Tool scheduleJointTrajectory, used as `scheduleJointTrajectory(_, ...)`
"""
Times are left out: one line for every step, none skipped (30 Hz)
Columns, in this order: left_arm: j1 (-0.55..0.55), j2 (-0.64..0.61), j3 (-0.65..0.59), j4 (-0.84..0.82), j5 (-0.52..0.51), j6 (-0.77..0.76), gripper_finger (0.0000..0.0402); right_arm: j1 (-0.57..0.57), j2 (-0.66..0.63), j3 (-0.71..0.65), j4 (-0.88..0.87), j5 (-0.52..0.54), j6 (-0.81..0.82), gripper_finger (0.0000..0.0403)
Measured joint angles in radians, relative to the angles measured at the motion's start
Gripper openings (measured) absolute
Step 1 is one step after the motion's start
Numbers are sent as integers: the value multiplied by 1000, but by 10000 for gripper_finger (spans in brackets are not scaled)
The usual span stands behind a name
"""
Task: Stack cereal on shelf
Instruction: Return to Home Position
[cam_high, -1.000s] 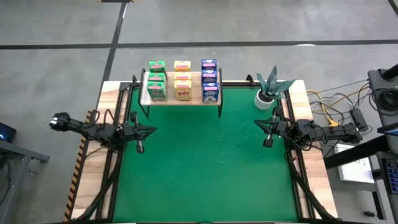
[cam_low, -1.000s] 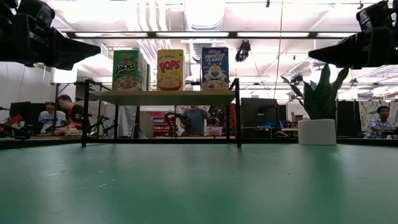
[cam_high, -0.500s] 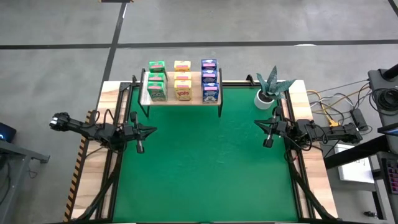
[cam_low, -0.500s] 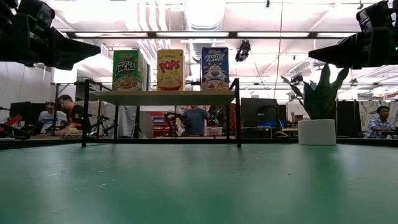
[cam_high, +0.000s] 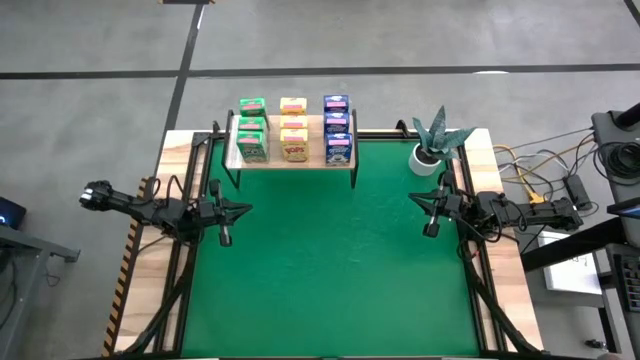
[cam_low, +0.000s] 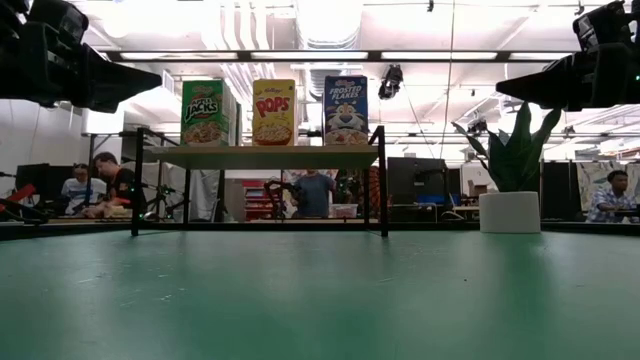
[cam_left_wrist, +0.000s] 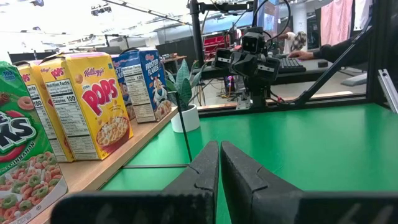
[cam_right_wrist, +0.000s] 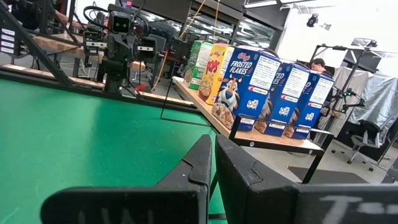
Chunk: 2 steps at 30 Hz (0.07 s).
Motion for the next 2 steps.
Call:
scheduleJointTrajectory(0, 0, 0, 0, 0, 0, 0, 0, 0, 0, 0, 0, 0, 13)
scheduleJointTrajectory(0, 0, 0, 0, 0, 0, 0, 0, 0, 0, 0, 0, 0, 13)
